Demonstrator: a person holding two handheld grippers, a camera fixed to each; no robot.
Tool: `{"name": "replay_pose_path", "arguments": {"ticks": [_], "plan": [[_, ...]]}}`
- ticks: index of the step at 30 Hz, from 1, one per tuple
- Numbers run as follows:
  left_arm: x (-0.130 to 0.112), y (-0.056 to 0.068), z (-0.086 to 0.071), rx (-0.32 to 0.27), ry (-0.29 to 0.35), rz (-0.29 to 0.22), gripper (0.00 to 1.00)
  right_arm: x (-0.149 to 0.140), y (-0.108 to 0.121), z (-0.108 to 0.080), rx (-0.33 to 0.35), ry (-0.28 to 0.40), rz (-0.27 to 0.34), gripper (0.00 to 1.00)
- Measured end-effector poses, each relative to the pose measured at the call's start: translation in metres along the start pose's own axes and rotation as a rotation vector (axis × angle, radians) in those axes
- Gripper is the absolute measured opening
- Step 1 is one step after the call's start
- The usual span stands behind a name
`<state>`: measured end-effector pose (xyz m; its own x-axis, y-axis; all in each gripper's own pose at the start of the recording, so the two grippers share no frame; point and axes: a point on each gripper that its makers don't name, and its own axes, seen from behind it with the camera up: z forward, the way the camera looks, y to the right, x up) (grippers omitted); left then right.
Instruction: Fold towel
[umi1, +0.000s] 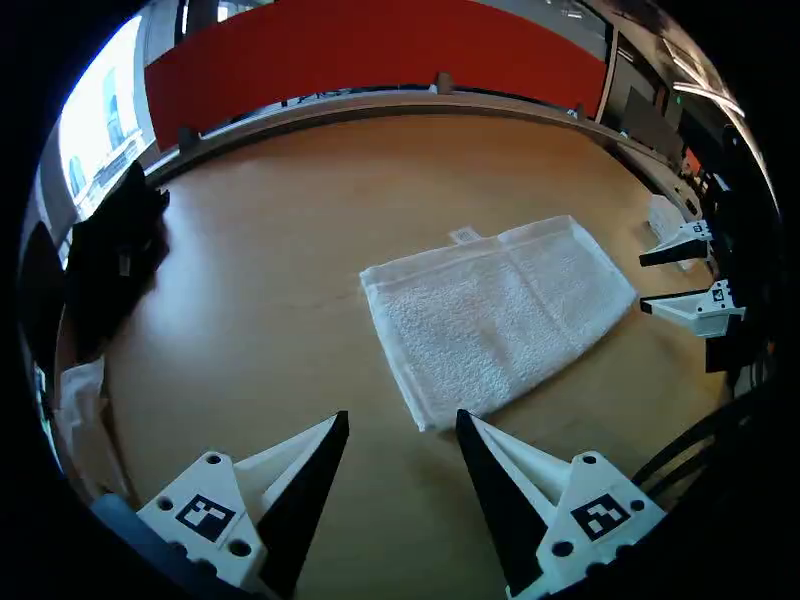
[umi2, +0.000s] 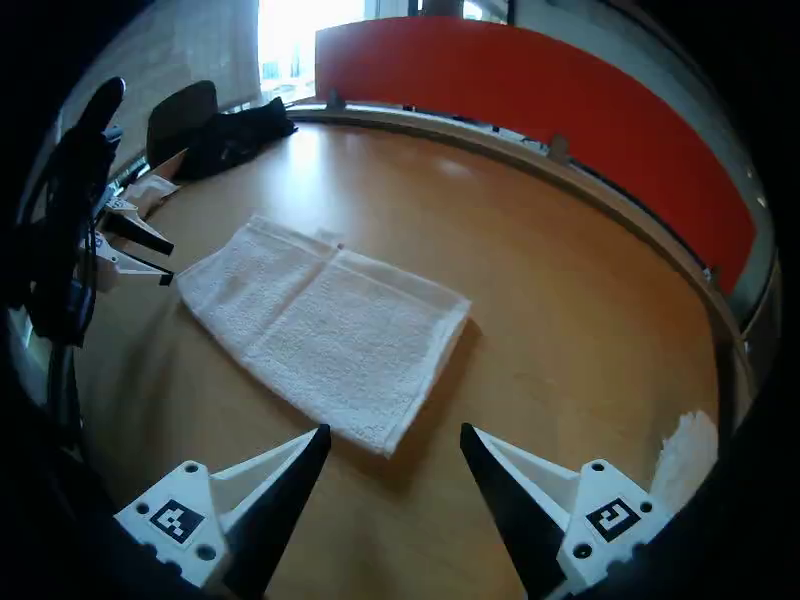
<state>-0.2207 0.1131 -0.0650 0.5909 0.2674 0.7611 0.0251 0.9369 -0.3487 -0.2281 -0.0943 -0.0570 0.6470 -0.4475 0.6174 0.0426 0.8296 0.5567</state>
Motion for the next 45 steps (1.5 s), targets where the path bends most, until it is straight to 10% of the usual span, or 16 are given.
{"name": "replay_pose_path", "arguments": {"ticks": [21,29,36,45], "plan": [[-0.024,-0.012,-0.020,0.056,0.012,-0.088,0.79,-0.004,-0.010,0.009,0.108,-0.041,-0.119,0.93],[-0.029,-0.011,-0.023,0.055,0.008,-0.094,0.79,-0.013,-0.009,0.011,0.129,-0.072,-0.150,0.65],[-0.032,-0.011,-0.025,0.053,0.007,-0.095,0.79,-0.016,-0.004,0.013,0.136,-0.085,-0.156,0.60],[-0.030,-0.013,-0.026,0.057,0.012,-0.100,0.79,-0.017,-0.006,0.015,0.164,-0.074,-0.153,0.23]]}}
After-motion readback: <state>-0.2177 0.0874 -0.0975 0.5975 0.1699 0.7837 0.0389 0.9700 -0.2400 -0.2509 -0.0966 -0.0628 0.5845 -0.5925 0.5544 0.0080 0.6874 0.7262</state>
